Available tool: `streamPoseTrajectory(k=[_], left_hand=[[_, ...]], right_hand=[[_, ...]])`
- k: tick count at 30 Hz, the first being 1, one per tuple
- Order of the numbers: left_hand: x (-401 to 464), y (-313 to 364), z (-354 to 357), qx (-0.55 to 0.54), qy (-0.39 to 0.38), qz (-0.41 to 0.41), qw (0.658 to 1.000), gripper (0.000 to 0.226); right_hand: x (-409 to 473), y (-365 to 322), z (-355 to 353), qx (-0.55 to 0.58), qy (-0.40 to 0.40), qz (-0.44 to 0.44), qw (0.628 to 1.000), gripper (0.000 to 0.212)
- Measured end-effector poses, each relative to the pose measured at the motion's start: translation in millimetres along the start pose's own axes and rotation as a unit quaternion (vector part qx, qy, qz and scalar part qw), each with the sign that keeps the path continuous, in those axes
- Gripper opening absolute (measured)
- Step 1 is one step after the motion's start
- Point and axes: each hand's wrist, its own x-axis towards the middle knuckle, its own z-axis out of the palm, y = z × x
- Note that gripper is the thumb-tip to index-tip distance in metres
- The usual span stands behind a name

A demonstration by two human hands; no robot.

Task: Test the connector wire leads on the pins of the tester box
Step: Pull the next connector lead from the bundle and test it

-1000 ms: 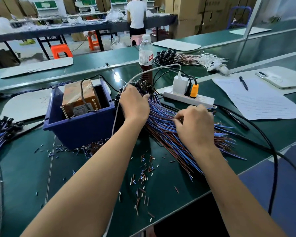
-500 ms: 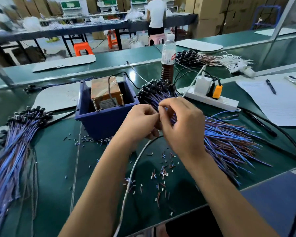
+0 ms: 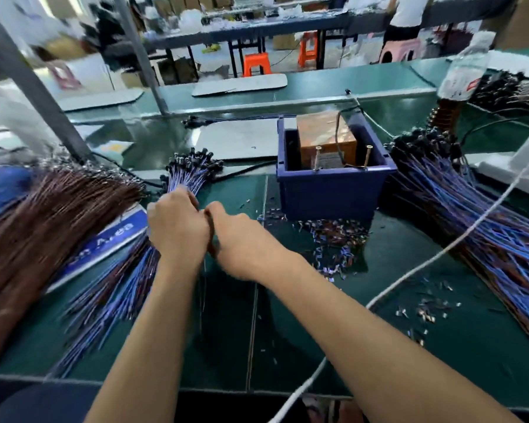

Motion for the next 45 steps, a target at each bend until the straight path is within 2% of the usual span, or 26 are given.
streamPoseTrajectory(k=[2, 4, 11, 16, 20, 21, 22, 24, 25, 27, 29, 31, 33, 35, 36, 38, 40, 42, 43, 44, 45], left_hand=[[18, -9, 7, 0.044, 0.027, 0.009, 0.999, 0.021], [38, -13, 14, 0.073, 0.04, 0.013, 0.996, 0.023], [80, -22, 36, 0.081, -0.014, 0.022, 0.996, 0.021], [78, -19, 30, -0.028, 0.063, 0.002, 0.998, 0.018], [76, -6, 13, -0.173, 0.053, -0.058, 0.982, 0.016], [75, 0, 8, -0.247, 0.034, -0.089, 0.964, 0.014], [73, 8, 3, -0.339, 0.001, -0.122, 0.933, 0.012], [63, 28, -9, -0.513, -0.085, -0.18, 0.835, 0.023], [57, 38, -15, -0.581, -0.127, -0.2, 0.779, 0.031], [45, 60, -25, -0.67, -0.173, -0.203, 0.693, 0.036], [36, 81, -34, -0.729, -0.173, -0.179, 0.637, 0.037], [32, 100, -45, -0.775, -0.152, -0.147, 0.595, 0.038], [30, 114, -57, -0.81, -0.135, -0.114, 0.56, 0.04], [32, 119, -67, -0.834, -0.116, -0.083, 0.533, 0.039], [34, 119, -72, -0.842, -0.106, -0.067, 0.524, 0.039], [40, 115, -80, -0.853, -0.092, -0.042, 0.511, 0.038], [47, 105, -85, -0.862, -0.083, -0.046, 0.498, 0.038], [54, 91, -86, -0.868, -0.077, -0.065, 0.486, 0.04], [55, 84, -84, -0.864, -0.076, -0.07, 0.492, 0.042], [53, 79, -80, -0.851, -0.071, -0.067, 0.516, 0.043], [46, 75, -74, -0.827, -0.063, -0.049, 0.556, 0.043]], right_hand=[[16, -3, 12, -0.054, -0.04, 0.015, 0.998, 0.036], [28, -5, 16, -0.097, -0.049, 0.026, 0.994, 0.037], [47, 0, 10, -0.057, -0.047, 0.065, 0.995, 0.034], [47, 7, 12, -0.023, -0.044, 0.075, 0.996, 0.029], [41, 9, 14, -0.003, -0.029, 0.07, 0.997, 0.026], [39, 9, 13, 0.002, -0.031, 0.071, 0.997, 0.024], [37, 8, 11, 0.014, -0.039, 0.071, 0.997, 0.022], [33, 7, 8, 0.124, -0.049, 0.084, 0.987, 0.023], [30, 7, 8, 0.228, -0.046, 0.096, 0.968, 0.028], [22, 6, 4, 0.433, -0.024, 0.115, 0.894, 0.04], [12, 8, -1, 0.553, 0.014, 0.121, 0.824, 0.047], [5, 12, -9, 0.617, 0.056, 0.124, 0.775, 0.055], [-4, 20, -23, 0.648, 0.087, 0.103, 0.75, 0.056], [-18, 31, -42, 0.669, 0.072, 0.055, 0.738, 0.049], [-25, 36, -50, 0.661, 0.061, 0.037, 0.747, 0.042], [-38, 53, -65, 0.575, 0.073, 0.027, 0.814, 0.027], [-51, 73, -76, 0.47, 0.098, 0.034, 0.877, 0.023], [-63, 94, -86, 0.395, 0.109, 0.048, 0.911, 0.021], [-70, 104, -90, 0.357, 0.113, 0.053, 0.926, 0.02], [-74, 113, -92, 0.316, 0.117, 0.055, 0.94, 0.019], [-77, 120, -93, 0.277, 0.123, 0.055, 0.951, 0.019]])
